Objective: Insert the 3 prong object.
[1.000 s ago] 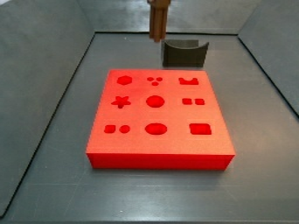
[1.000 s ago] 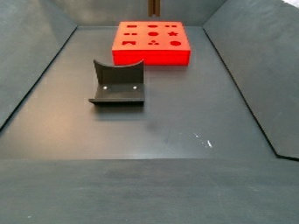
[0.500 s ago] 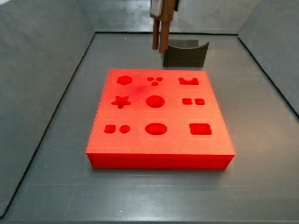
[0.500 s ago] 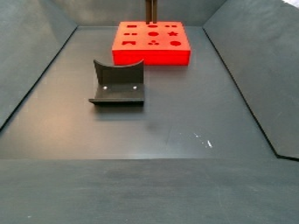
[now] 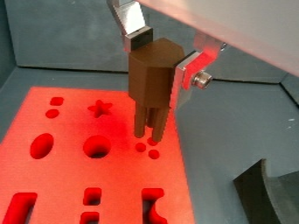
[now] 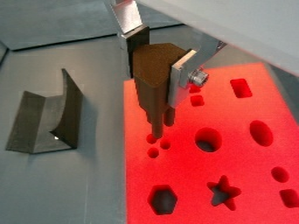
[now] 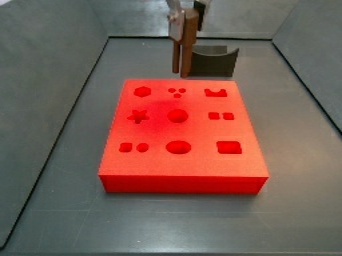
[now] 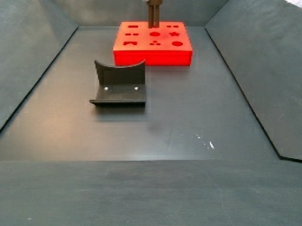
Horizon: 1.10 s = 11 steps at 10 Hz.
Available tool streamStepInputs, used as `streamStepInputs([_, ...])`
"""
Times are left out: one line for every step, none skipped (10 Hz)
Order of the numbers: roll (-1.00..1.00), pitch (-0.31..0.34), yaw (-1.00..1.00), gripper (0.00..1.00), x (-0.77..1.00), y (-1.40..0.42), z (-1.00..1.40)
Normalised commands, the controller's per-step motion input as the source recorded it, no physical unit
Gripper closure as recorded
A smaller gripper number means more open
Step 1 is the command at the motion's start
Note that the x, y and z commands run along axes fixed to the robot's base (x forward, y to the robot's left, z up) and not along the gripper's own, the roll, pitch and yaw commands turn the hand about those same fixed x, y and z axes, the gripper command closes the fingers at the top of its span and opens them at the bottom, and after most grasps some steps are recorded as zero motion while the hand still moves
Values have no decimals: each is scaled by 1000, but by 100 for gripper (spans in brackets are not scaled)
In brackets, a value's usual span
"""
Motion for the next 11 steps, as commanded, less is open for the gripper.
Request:
streamStepInputs([0, 177, -709, 100, 234, 171, -403])
streamStepInputs([-1, 189, -817, 100, 83, 200, -346])
streamStepInputs([-94, 140, -789, 100, 60, 120, -191])
streamStepInputs([-164, 0, -243, 100, -49, 154, 0])
streamStepInputs([-217, -27, -77, 100, -103, 114, 0])
streamStepInputs([-361, -106, -91, 100, -177, 143, 0])
streamStepInputs([-500, -209, -89, 100, -260, 166, -29])
streamStepInputs([-500, -303, -74, 100, -309, 166, 71])
streamStepInputs([-500, -340, -54, 100, -211, 43, 294])
streamStepInputs([-441, -354, -29, 100, -123, 0, 429])
streamStepInputs([-210, -274, 0, 100, 0, -23, 360])
